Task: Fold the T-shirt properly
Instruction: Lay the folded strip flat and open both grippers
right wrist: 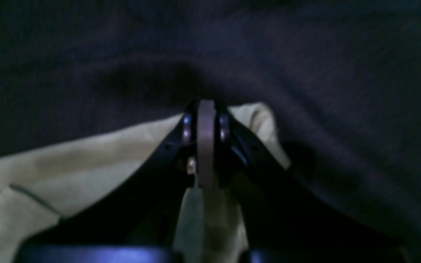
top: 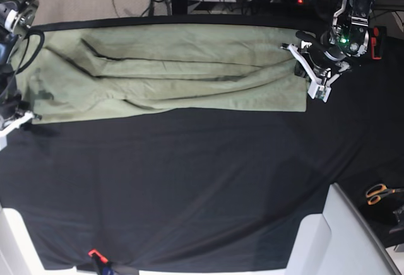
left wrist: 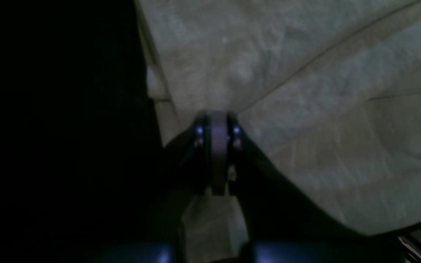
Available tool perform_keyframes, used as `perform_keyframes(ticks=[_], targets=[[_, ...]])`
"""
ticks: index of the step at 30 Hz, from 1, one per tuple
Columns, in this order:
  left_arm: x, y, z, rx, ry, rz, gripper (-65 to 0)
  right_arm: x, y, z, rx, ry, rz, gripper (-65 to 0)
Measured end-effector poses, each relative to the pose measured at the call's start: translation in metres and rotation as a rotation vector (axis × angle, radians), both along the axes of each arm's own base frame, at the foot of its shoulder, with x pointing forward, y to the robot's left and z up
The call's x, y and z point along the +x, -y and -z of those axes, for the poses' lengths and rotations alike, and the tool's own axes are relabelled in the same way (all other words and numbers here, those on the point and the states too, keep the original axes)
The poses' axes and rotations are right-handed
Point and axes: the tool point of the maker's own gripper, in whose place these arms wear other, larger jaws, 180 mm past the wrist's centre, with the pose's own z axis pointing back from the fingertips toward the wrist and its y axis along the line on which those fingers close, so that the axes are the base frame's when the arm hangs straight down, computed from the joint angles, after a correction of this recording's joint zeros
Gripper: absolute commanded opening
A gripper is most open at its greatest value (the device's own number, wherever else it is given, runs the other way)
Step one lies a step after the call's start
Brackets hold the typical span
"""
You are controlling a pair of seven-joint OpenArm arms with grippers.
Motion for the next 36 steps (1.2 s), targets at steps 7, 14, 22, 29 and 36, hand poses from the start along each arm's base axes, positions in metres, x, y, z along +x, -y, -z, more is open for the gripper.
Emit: perform_keyframes(ticks=[7, 14, 22, 29, 36], targets=[[0.006, 0.003, -0.003, -0.007, 0.016, -0.002, -57.4, 0.004, 0.001, -0.039, -0.124, 0.154, -0.033, -63.5], [0.015, 0.011, -0.026, -0.023, 0.079, 0.018, -3.9, -0.013, -0.012, -0.042, -0.157, 0.141, -0.069, -63.5], [0.019, -0.048, -0.074, -0.076, 0.221, -0.172, 0.0, -0.037, -0.011, -0.024, -0.156, 0.043, -0.077, -63.8], [-0.018, -0.02, -0.011, -0.328, 0.112, -0.168, 0.0, -0.054, -0.035, -0.017, -0.141, 0.037, -0.096, -63.8], [0.003, -0.002, 0.002, -0.452, 0.161, -0.229, 0.0, -0.06, -0.032, -0.021, -0.165, 0.036, -0.092, -63.9]])
